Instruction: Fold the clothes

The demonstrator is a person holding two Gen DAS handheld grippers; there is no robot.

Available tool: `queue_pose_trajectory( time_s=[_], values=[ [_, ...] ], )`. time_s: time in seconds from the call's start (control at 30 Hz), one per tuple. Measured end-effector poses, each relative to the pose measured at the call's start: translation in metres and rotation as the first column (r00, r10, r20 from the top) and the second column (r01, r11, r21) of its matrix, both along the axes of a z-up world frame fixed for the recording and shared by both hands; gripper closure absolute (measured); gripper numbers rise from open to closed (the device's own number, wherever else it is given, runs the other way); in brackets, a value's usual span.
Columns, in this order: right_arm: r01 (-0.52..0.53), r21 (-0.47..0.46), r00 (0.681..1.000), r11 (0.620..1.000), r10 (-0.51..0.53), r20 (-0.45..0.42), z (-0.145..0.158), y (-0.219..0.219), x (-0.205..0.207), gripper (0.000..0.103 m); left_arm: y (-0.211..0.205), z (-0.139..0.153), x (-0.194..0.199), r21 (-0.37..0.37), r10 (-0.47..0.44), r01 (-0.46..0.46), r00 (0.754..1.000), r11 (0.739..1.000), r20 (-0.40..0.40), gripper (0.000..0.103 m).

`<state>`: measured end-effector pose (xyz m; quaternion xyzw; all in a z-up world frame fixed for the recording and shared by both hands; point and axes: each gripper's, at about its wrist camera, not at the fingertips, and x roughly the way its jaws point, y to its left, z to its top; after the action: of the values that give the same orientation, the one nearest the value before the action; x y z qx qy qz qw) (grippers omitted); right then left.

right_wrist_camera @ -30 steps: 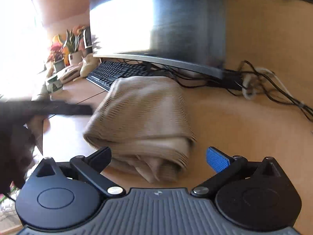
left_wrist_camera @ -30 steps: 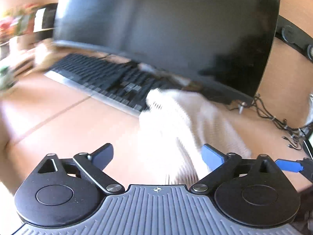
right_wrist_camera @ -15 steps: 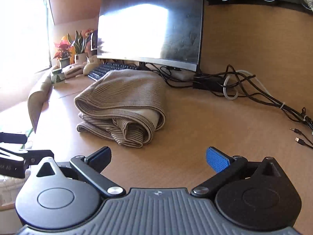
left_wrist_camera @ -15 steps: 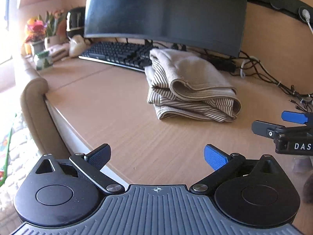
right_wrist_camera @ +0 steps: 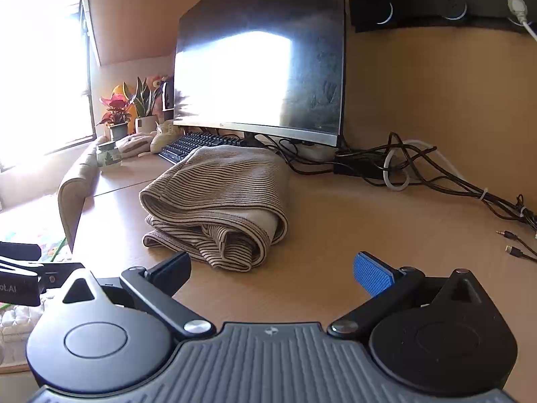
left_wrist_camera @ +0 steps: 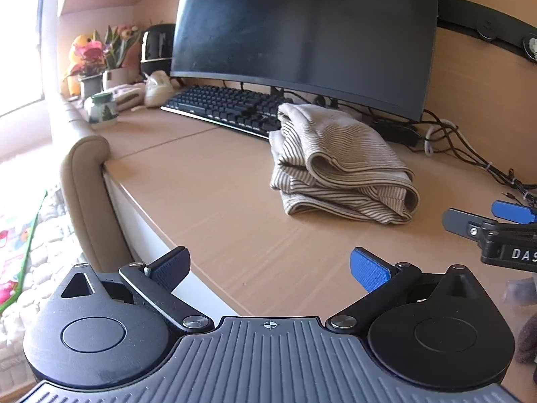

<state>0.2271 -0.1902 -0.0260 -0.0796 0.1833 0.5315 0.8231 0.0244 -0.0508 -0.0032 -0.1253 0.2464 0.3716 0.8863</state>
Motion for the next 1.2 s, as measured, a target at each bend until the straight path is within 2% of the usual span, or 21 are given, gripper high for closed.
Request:
queue_pose_trajectory(
  time_s=[0.3,0.93,1.2],
  values=[
    [-0.001,0.002,1.000,1.000,0.001,0.002,-0.0003,-0.0001,-0.0007,0.000,-0.0010,-0.0004,0.0005,-0.013,-0.012,0.012,1.000,1.000,0.006,0.000],
    [-0.078,-0.037,0.997,0.996,0.078,-0.015,-0.0027,0.0060,-0.0017,0.000,0.0006,-0.0071,0.0037,-0.053,-0.003,0.002,1.000,0.999,-0.015,0.000],
    [-0.080,-0.037,0.997,0.996,0.079,-0.021,-0.0031,0.0058,0.0004,0.000,0.0008,-0.0067,0.0051,-0.045,0.020,-0.020,1.000,0.999,-0.010,0.000]
  ],
)
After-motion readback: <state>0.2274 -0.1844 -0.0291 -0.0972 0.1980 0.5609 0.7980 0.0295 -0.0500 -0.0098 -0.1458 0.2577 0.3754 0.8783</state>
